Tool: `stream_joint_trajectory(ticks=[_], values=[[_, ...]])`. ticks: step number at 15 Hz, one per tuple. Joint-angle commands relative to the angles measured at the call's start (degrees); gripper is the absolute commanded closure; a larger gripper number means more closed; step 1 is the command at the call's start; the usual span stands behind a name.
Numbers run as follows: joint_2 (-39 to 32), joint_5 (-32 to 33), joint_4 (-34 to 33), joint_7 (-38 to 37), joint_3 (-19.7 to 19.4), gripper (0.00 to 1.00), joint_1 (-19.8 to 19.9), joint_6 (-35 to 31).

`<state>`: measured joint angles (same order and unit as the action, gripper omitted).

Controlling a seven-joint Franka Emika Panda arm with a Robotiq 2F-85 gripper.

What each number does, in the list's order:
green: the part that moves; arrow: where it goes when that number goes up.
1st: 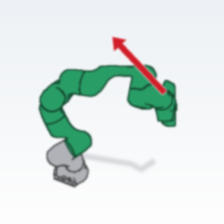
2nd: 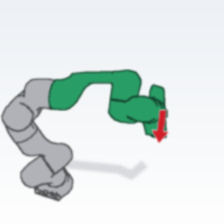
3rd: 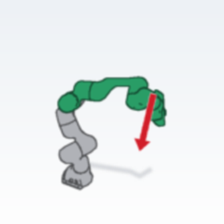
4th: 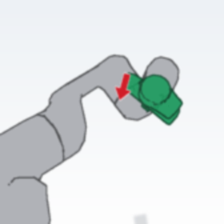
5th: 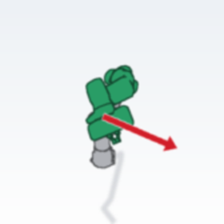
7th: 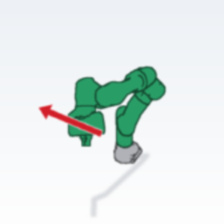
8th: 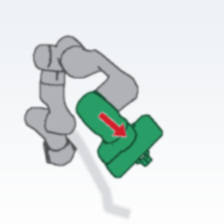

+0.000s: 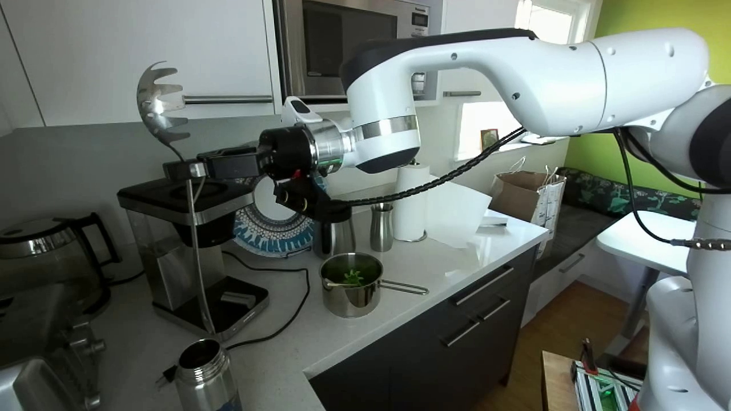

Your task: Put the serving spoon in the bottle

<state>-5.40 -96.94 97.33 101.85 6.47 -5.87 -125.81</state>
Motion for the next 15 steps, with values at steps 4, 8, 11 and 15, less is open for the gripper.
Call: stream_joint_trajectory(ticks=[4, 8, 11, 15], values=[[-3.0, -1.0, -2.7, 2.0, 0.4, 0.97, -1.3, -1.0], [-4.1, -0.6, -3.1, 2.9, 0.7, 0.97, -1.8, -1.5], [-4.9, -0.2, -3.4, 3.6, 0.7, 0.97, -2.0, -2.3], [-5.7, 0.5, -3.5, 3.7, 0.6, 0.97, -2.2, -3.3]])
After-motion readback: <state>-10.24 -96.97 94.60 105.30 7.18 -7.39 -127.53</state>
